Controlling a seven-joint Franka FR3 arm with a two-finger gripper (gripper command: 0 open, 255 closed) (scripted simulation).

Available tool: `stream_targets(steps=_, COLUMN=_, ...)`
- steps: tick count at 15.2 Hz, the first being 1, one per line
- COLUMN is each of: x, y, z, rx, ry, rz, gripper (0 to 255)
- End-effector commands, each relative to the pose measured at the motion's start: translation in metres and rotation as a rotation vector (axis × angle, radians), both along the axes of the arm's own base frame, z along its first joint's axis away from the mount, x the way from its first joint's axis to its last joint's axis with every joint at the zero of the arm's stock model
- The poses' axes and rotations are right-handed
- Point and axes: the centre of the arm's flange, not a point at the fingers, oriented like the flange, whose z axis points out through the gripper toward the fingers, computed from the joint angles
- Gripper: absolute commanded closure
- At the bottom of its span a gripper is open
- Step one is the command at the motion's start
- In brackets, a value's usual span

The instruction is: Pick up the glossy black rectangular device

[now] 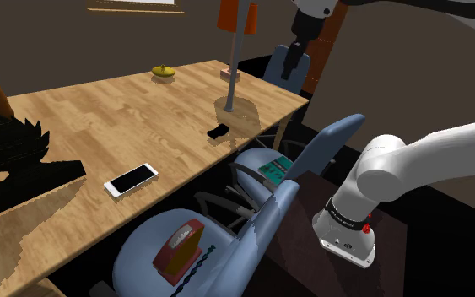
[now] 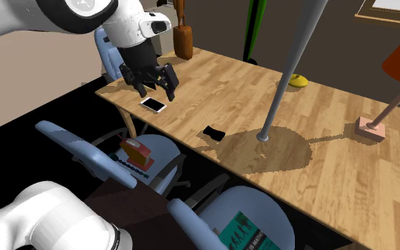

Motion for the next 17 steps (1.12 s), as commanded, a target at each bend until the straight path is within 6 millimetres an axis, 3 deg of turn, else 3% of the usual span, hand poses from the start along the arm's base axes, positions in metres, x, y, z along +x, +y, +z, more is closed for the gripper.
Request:
stream_targets(steps=1, x=0.0, y=0.0, z=0.0, rx=0.0, ry=0.0, rz=0.0, gripper=0)
stream_targets(steps=9, x=0.066, y=-0.039, z=-0.075, rx=-0.013, ry=0.045, rz=0.23, gripper=0)
stream_targets(steps=17, x=0.136, y=-0.064, z=-0.153, rx=-0.027, ry=0.091, rz=0.46, gripper=0)
